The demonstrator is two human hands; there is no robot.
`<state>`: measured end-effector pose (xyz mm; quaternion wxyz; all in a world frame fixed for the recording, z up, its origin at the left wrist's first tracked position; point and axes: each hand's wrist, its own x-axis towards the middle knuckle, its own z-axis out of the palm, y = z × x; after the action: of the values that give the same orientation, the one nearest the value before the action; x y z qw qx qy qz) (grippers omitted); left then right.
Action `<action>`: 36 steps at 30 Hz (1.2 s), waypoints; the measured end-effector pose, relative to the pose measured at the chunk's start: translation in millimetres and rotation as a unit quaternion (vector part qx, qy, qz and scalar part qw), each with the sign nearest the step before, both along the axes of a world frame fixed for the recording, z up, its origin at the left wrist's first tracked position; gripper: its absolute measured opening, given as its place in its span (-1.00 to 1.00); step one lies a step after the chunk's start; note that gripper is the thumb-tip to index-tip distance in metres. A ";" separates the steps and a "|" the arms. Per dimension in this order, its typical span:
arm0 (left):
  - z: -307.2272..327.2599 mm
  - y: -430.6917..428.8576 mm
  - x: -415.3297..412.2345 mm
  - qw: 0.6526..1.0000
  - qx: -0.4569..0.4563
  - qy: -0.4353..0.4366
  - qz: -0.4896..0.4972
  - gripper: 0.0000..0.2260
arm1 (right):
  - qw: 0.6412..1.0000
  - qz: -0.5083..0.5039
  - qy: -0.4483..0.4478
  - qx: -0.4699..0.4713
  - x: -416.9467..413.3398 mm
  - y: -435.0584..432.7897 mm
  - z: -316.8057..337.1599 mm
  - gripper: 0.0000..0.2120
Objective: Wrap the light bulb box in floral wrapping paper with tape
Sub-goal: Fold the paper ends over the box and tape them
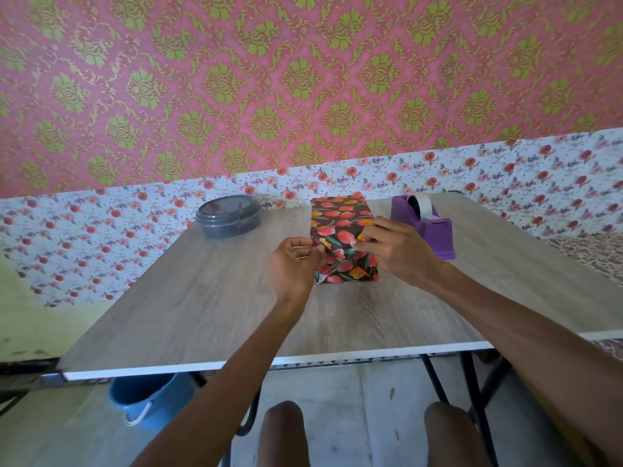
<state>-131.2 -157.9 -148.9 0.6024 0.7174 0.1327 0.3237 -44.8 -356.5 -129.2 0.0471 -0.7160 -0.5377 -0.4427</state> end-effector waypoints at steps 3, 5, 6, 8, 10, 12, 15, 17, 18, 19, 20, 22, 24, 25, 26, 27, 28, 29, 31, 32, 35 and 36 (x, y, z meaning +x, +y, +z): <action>4.3 -7.0 -1.4 0.995 -0.092 0.006 -0.025 -0.80 | 1.000 -0.003 0.002 -0.002 -0.1 -0.4 -0.4 -0.78; 8.2 -12.9 -5.0 0.990 -0.135 0.025 -0.030 -0.74 | 1.000 -0.004 0.002 -0.001 -0.8 0.2 -0.8 -0.80; 10.0 -14.4 -5.1 0.985 -0.163 0.033 -0.040 -0.72 | 1.000 -0.004 -0.001 0.001 -0.6 0.8 -1.1 -0.80; 14.5 -17.1 -4.7 0.971 -0.225 0.044 -0.070 -0.78 | 1.000 -0.007 -0.003 0.004 0.8 1.2 -1.8 -0.80; 17.6 -19.2 -2.9 0.960 -0.263 0.061 -0.071 -0.88 | 1.000 -0.007 -0.002 0.005 2.6 0.6 -2.2 -0.80; 17.9 -19.6 1.8 0.956 -0.278 0.079 -0.059 -0.84 | 1.000 -0.007 0.000 0.001 3.3 0.5 -1.7 -0.79; 12.4 -19.8 16.4 0.953 -0.291 0.079 -0.039 -0.78 | 1.000 -0.009 0.001 -0.002 2.5 0.9 -0.5 -0.77; 9.4 -20.6 23.5 0.955 -0.287 0.080 -0.010 -0.56 | 1.000 -0.010 0.003 -0.003 0.8 0.2 0.0 -0.77; 6.8 -20.1 26.8 0.958 -0.276 0.080 0.009 -0.53 | 1.000 -0.009 0.002 -0.003 0.2 0.2 0.2 -0.76; 5.3 -21.1 28.1 0.960 -0.266 0.079 0.020 -0.55 | 1.000 -0.010 0.001 -0.004 0.0 -0.7 0.4 -0.76; 2.7 -21.2 29.7 0.962 -0.259 0.078 0.027 -0.56 | 1.000 -0.011 0.002 -0.006 -0.2 -0.7 0.3 -0.76; 3.1 -22.1 28.0 0.964 -0.253 0.077 0.035 -0.49 | 1.000 -0.015 0.001 -0.008 -0.2 -0.7 0.3 -0.76; 3.8 -23.1 28.0 0.958 -0.273 0.076 0.039 -0.41 | 1.000 -0.018 -0.002 -0.007 0.2 0.1 0.5 -0.76; 6.2 -23.7 27.1 0.955 -0.281 0.086 0.036 -0.39 | 1.000 -0.019 -0.004 -0.005 0.4 0.6 0.8 -0.76; 9.6 -24.6 26.6 0.951 -0.294 0.090 0.033 -0.39 | 1.000 -0.019 -0.005 -0.002 0.5 0.5 1.2 -0.75; 11.1 -23.8 27.2 0.949 -0.300 0.094 0.034 -0.42 | 1.000 -0.018 -0.006 0.000 0.5 0.2 1.2 -0.75; 13.0 -24.2 26.2 0.948 -0.300 0.100 0.037 -0.46 | 1.000 -0.018 -0.007 0.001 0.7 -0.4 1.0 -0.74; 13.0 -24.1 27.9 0.949 -0.295 0.105 0.038 -0.44 | 1.000 -0.020 -0.010 0.000 0.9 -1.3 1.0 -0.74; 10.5 -21.6 29.3 0.966 -0.232 0.100 0.048 -0.45 | 0.999 -0.027 -0.021 -0.004 1.5 -3.1 0.6 -0.75; 11.4 -20.5 26.8 0.978 -0.181 0.085 0.055 -0.45 | 0.999 -0.031 -0.027 -0.007 2.1 -2.7 0.2 -0.75; 14.5 -10.1 28.2 0.998 -0.032 0.045 0.008 -0.30 | 0.998 -0.041 -0.037 -0.007 4.3 -4.1 -0.5 -0.75; 17.4 -6.6 28.6 0.999 -0.006 0.043 -0.030 -0.24 | 0.998 -0.043 -0.039 -0.007 4.8 -4.6 -0.3 -0.76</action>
<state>-102.6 -164.5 -131.4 0.6097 0.7309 0.1387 0.2737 -40.0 -361.0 -129.5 0.0022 -0.7210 -0.5113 -0.4678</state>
